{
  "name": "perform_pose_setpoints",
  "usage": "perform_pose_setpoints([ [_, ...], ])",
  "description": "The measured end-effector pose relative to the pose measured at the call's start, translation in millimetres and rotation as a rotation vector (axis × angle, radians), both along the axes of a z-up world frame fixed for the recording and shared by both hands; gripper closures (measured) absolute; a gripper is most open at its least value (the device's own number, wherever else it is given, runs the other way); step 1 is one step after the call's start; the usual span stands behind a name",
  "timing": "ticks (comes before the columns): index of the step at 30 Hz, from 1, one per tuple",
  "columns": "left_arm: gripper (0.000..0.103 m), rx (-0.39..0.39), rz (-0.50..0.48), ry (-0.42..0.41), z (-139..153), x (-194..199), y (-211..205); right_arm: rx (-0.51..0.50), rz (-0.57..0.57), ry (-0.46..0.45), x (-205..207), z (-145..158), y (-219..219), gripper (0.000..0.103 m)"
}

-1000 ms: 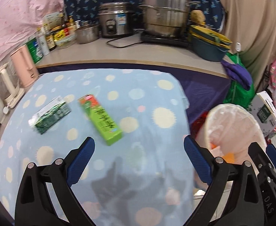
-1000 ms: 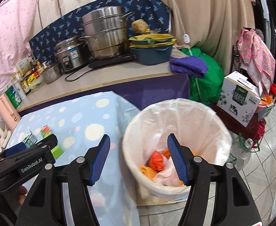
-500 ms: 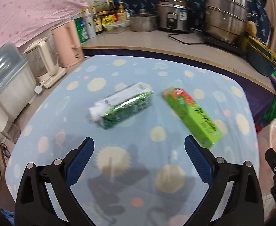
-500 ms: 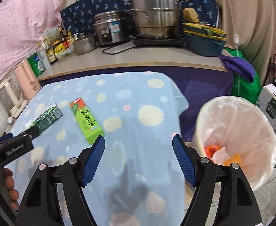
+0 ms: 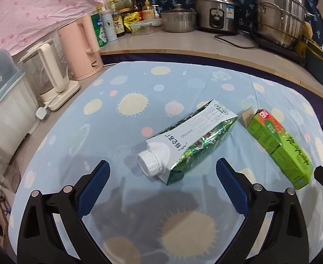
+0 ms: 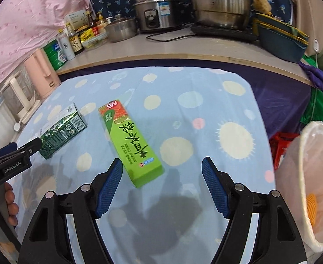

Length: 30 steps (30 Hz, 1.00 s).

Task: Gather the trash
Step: 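Grasp the milk carton with the left tool while the right grasps the green NB box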

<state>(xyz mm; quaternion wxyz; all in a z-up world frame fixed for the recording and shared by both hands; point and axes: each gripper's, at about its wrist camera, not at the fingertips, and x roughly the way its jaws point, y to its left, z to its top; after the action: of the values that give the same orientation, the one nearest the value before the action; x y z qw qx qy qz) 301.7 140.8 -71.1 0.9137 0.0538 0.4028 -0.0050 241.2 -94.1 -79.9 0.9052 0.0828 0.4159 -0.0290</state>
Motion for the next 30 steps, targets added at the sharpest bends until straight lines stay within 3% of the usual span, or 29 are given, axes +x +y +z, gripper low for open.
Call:
perform_pose_setpoints([
  [13,0.010,0.001,-0.134,-0.012,-34.9,36.7,-0.3,-0.018,0.075,0.033,46.8,-21.4,19.1,0.032],
  [17,0.011,-0.040,-0.170,-0.005,-33.8,39.9,-3.9,-0.021,0.098,0.048,50.5,-25.0,22.2,0.036],
  [19,0.017,-0.049,-0.181,-0.013,-30.8,37.5,-6.9,-0.014,0.103,0.054,48.3,-25.8,22.6,0.045],
  [21,0.033,-0.046,-0.187,0.002,-31.0,35.5,-11.9,-0.010,0.101,0.052,44.8,-24.9,22.9,0.051],
  [23,0.039,-0.048,-0.185,0.009,-30.8,31.5,-16.5,-0.007,0.105,0.054,40.8,-24.3,23.9,0.059],
  [25,0.042,-0.052,-0.175,0.012,-28.8,25.3,-20.4,-0.008,0.101,0.055,34.2,-22.8,23.5,0.064],
  [30,0.046,-0.074,-0.158,0.018,-19.8,1.6,-30.3,0.016,0.078,0.041,12.4,-15.2,17.3,0.065],
])
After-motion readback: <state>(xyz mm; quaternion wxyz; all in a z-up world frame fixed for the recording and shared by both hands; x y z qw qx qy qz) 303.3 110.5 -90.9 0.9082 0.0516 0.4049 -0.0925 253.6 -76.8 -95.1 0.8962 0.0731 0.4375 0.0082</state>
